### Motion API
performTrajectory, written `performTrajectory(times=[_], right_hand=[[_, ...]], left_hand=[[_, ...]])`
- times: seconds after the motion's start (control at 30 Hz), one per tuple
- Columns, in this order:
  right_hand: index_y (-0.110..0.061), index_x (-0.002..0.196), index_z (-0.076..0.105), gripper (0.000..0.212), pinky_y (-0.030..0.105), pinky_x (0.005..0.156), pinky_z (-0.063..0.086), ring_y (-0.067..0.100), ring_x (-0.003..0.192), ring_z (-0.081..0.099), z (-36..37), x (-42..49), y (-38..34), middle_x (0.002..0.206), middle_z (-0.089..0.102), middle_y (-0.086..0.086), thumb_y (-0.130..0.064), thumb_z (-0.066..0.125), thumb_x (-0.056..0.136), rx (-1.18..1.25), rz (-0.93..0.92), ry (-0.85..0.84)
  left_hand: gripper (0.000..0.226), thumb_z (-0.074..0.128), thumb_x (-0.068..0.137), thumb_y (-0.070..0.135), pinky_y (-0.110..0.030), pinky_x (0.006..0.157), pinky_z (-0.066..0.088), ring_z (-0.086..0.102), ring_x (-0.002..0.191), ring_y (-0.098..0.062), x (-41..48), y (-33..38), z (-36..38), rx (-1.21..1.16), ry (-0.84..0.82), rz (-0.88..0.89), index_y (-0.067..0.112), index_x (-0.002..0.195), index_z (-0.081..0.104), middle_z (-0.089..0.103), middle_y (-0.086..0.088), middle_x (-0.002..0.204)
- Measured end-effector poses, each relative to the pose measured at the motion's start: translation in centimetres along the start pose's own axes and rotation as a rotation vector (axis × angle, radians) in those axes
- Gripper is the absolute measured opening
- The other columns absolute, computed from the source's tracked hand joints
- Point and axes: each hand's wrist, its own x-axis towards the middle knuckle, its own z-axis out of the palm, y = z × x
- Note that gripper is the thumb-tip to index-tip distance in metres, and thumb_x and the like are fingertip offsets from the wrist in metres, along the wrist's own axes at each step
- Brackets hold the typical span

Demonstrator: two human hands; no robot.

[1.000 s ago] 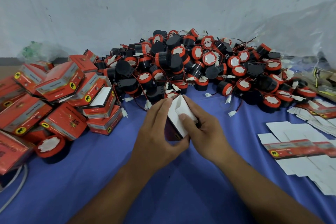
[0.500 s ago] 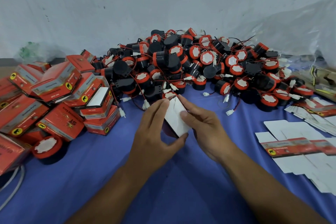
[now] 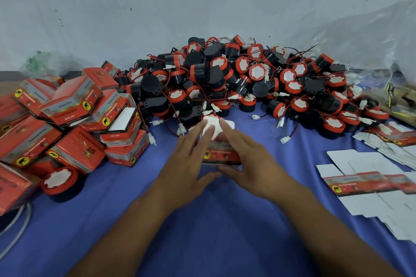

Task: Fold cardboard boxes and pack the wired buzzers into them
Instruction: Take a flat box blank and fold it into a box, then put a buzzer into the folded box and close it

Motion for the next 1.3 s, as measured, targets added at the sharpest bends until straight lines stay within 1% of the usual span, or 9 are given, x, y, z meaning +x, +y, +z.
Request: performTrajectory(times=[0.1, 0.27, 0.4, 0.57, 0.8, 0.87, 0.97, 1.13, 1.3], right_hand=[[-0.003, 0.144, 0.045, 0.073, 0.043, 0.100, 0.045, 0.032, 0.111, 0.055, 0.5, 0.3, -0.2, 0.122, 0.059, 0.011, -0.023, 0.078, 0.082, -0.295, -0.140, -0.028], [0.000, 0.096, 0.067, 0.039, 0.051, 0.113, 0.038, 0.040, 0.120, 0.056, 0.2, 0.5, -0.6, 0.107, 0.063, 0.014, -0.026, 0.084, 0.071, -0.551, 0.005, 0.060], [-0.009, 0.087, 0.060, 0.038, 0.038, 0.072, 0.042, 0.031, 0.079, 0.054, 0.9, 0.9, -1.3, 0.088, 0.056, 0.009, -0.037, 0.079, 0.073, -0.696, 0.172, 0.019], [-0.018, 0.086, 0.047, 0.037, 0.031, 0.062, 0.030, 0.021, 0.080, 0.052, 1.1, -0.1, 0.3, 0.087, 0.048, -0.003, -0.049, 0.068, 0.086, -0.310, 0.260, -0.171], [-0.031, 0.119, 0.048, 0.043, 0.033, 0.059, 0.046, 0.008, 0.060, 0.058, -0.9, -0.2, 2.9, 0.066, 0.062, -0.005, -0.063, 0.031, 0.097, 0.187, 0.436, 0.059], [-0.020, 0.132, 0.051, 0.036, 0.035, 0.071, 0.044, 0.019, 0.084, 0.060, -1.9, -0.6, 5.8, 0.091, 0.066, -0.001, -0.041, 0.045, 0.103, -0.079, 0.525, 0.247], [-0.015, 0.140, 0.052, 0.042, 0.046, 0.100, 0.036, 0.042, 0.127, 0.038, -3.5, -1.8, 9.5, 0.146, 0.044, 0.015, -0.022, 0.052, 0.099, -0.529, 0.777, 0.112], [-0.004, 0.092, 0.067, 0.022, 0.036, 0.067, 0.042, 0.036, 0.082, 0.058, -4.0, -1.3, 9.2, 0.100, 0.068, 0.017, -0.013, 0.048, 0.098, -0.506, 0.692, -0.010], [-0.013, 0.075, 0.065, 0.033, 0.024, 0.055, 0.039, 0.008, 0.052, 0.047, -2.6, -0.7, 2.8, 0.060, 0.058, 0.000, -0.037, 0.062, 0.097, 0.104, 0.387, 0.019]], left_hand=[[0.061, 0.084, 0.075, 0.037, -0.054, 0.098, 0.046, 0.049, 0.119, -0.038, 0.2, -0.7, -0.6, 0.262, 0.018, 0.039, 0.003, 0.122, 0.064, 0.052, -0.020, 0.138], [0.048, 0.084, 0.065, 0.051, -0.057, 0.106, 0.024, 0.051, 0.114, -0.034, 0.5, 0.0, -0.2, 0.558, 0.108, -0.115, 0.013, 0.091, 0.069, 0.060, -0.014, 0.115], [0.046, 0.087, 0.065, 0.044, -0.046, 0.081, 0.038, 0.059, 0.079, -0.032, 0.7, 0.3, 0.1, 0.480, 0.042, -0.180, 0.013, 0.092, 0.065, 0.057, -0.011, 0.095], [0.071, 0.064, 0.089, 0.051, -0.007, 0.087, 0.041, 0.051, 0.106, 0.001, -0.5, -0.8, 0.4, -0.237, -0.155, -0.354, 0.028, 0.150, 0.033, 0.053, 0.017, 0.122], [0.055, 0.070, 0.086, 0.048, -0.016, 0.063, 0.043, 0.053, 0.076, 0.002, -0.3, -1.8, 0.5, -0.405, -0.163, -0.481, 0.026, 0.132, 0.047, 0.055, 0.010, 0.086], [0.048, 0.072, 0.083, 0.051, -0.012, 0.063, 0.039, 0.050, 0.080, 0.003, -0.5, -1.7, 0.7, -0.385, -0.143, -0.470, 0.027, 0.120, 0.051, 0.050, 0.013, 0.089], [0.046, 0.073, 0.077, 0.056, -0.012, 0.074, 0.036, 0.041, 0.099, -0.002, -0.6, -1.7, 1.0, -0.335, -0.105, -0.435, 0.032, 0.107, 0.048, 0.045, 0.015, 0.105], [0.047, 0.074, 0.079, 0.054, -0.015, 0.081, 0.039, 0.042, 0.108, 0.000, -0.7, -1.8, 0.8, -0.362, -0.092, -0.421, 0.032, 0.110, 0.047, 0.046, 0.017, 0.114], [0.045, 0.073, 0.082, 0.051, -0.014, 0.076, 0.041, 0.046, 0.104, 0.000, -0.7, -1.8, 0.9, -0.367, -0.058, -0.471, 0.033, 0.112, 0.045, 0.046, 0.019, 0.112]])
